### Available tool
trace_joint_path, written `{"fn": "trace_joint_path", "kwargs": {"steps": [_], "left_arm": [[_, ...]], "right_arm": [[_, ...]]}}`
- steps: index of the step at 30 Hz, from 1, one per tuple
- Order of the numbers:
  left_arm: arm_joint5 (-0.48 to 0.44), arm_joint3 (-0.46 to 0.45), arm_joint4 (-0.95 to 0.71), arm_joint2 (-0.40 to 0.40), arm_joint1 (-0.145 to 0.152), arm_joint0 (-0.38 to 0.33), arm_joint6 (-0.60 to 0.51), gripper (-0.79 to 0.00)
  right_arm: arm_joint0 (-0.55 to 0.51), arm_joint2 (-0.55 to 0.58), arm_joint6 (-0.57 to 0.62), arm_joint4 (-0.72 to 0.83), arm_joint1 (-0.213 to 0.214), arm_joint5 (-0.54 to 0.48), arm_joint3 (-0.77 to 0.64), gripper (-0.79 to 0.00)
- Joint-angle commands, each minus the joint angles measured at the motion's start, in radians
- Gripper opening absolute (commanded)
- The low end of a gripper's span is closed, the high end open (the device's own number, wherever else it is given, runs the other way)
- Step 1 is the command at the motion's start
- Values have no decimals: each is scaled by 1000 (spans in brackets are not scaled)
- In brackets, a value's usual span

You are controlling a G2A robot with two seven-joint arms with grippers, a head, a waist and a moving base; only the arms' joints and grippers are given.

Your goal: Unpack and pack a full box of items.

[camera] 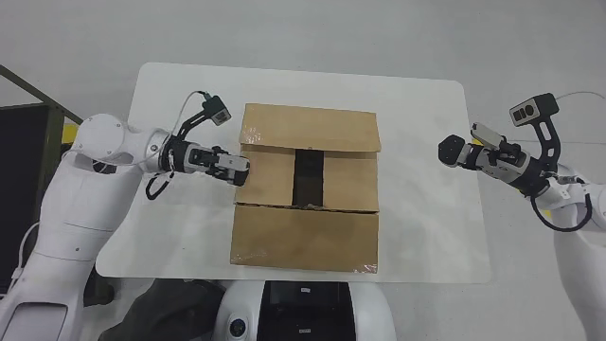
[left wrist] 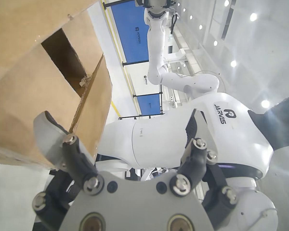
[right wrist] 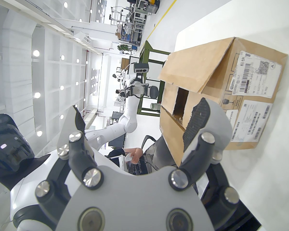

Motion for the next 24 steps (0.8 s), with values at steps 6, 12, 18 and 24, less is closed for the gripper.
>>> {"fn": "trace_joint_path", "kwargs": {"steps": [6,12,18,24], "left_arm": [[21,68,12,24,4,-14,1,0],[25,128,-6,37,-1,-48,22,0],[27,180,-17,43,-6,-88,61,0],[34,212,-29,67,-15,-131,81,0]], "right_arm": [[0,0,0,0,0,0,0,0],[0,0,0,0,0,0,0,0],[0,0,0,0,0,0,0,0],[0,0,0,0,0,0,0,0]]}}
